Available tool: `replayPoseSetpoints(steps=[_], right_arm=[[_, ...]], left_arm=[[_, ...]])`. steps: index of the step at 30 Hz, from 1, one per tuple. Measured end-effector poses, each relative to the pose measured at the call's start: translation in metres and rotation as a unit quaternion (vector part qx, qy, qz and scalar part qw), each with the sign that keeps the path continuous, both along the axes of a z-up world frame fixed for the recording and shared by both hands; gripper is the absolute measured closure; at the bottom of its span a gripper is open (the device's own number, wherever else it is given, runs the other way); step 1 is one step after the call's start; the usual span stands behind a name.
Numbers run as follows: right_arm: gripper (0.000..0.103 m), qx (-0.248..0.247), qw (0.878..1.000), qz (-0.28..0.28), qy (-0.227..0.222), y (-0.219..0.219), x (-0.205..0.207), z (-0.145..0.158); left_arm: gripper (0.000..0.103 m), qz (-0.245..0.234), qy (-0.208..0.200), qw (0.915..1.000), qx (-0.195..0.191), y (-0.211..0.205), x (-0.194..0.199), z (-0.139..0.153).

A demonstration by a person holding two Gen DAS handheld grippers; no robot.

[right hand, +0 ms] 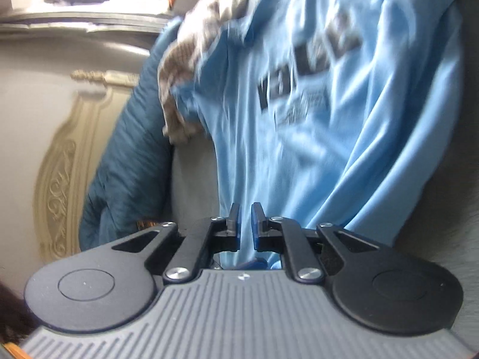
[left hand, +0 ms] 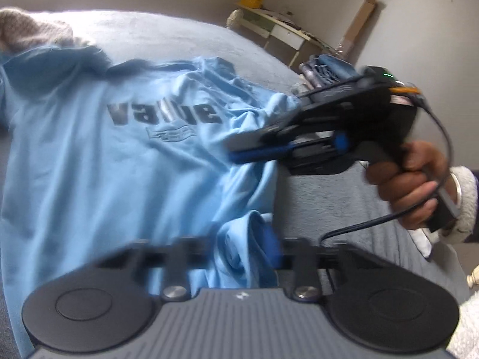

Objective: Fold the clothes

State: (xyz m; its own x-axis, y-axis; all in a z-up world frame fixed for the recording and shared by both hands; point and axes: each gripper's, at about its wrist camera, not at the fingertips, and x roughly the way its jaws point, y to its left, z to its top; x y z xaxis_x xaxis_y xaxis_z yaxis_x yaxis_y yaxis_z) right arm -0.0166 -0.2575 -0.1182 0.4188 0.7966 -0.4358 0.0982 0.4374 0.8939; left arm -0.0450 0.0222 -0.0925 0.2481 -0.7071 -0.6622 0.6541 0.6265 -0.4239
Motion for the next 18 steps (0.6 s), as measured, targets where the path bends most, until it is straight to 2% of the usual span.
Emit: replayPoseSetpoints(steps=[3, 6, 8, 11, 12, 14, 18], right_arm=[[0.096, 0.003, 1.000, -0.018, -0.001, -0.020, -0.007, 0.004], [0.095, 0.025, 0.999, -0.026, 0.022, -0.031, -0.018, -0.002], [0.094, 0.047, 0.997, -0.024, 0.055, -0.029, -0.025, -0.013], [0.090, 0.086, 0.990, -0.022, 0.106, -0.018, -0.035, -0.029], [0.087, 0.104, 0.986, -0.023, 0.125, -0.014, -0.038, -0.033], [0.072, 0.138, 0.977, -0.023, 0.161, -0.008, -0.046, -0.043], [0.060, 0.161, 0.967, -0.036, 0.195, -0.002, -0.060, -0.051]], left_arm=[[0.092, 0.053, 0.062, 0.9957, -0.044, 0.024, 0.016, -0.012], [0.094, 0.106, 0.141, 0.9808, -0.084, 0.051, 0.031, -0.030], [0.095, 0.129, 0.168, 0.9720, -0.103, 0.065, 0.036, -0.037], [0.095, 0.138, 0.183, 0.9649, -0.127, 0.075, 0.037, -0.040], [0.095, 0.137, 0.182, 0.9653, -0.129, 0.075, 0.037, -0.040], [0.095, 0.128, 0.174, 0.9684, -0.124, 0.073, 0.034, -0.038], [0.095, 0.114, 0.165, 0.9729, -0.114, 0.069, 0.029, -0.038]])
